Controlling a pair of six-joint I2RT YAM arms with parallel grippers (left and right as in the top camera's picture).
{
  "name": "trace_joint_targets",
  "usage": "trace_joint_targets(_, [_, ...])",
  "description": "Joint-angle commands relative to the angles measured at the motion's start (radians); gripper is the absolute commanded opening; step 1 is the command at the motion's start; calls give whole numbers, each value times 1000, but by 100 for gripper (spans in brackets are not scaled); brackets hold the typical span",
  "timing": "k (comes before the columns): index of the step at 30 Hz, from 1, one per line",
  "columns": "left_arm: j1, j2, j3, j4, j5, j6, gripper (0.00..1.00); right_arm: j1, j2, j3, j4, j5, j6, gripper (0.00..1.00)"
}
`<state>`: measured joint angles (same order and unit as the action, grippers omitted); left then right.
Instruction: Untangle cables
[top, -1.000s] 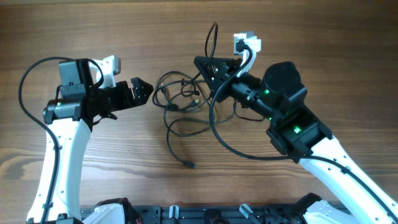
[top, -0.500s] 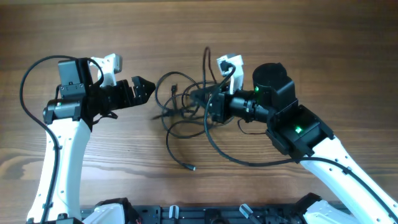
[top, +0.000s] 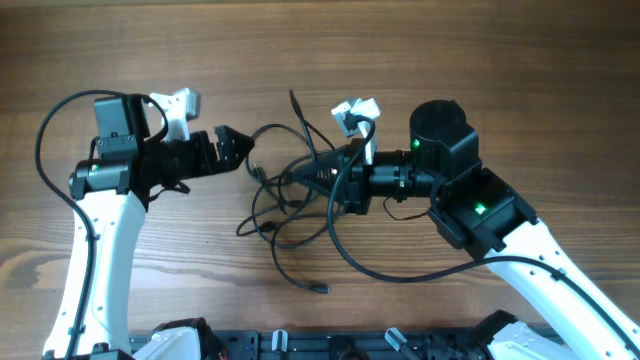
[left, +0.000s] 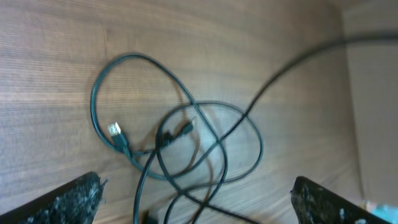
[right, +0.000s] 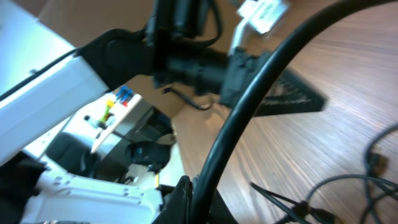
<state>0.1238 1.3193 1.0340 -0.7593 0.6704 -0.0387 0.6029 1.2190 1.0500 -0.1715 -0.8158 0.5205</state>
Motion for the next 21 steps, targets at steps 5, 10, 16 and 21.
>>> trace_joint_targets(5, [3,6,17,-158,133,424,100,-58,-12,19,-69,299,35,4])
trace_joint_targets(10, [0,6,17,-185,197,570,100,-135,-10,19,-69,344,70,4])
trace_joint_targets(16, [-92,6,17,-225,209,768,100,-159,21,19,-36,271,93,4])
trace_joint_targets(21, [-181,6,17,-198,51,771,98,-159,40,19,5,177,109,4])
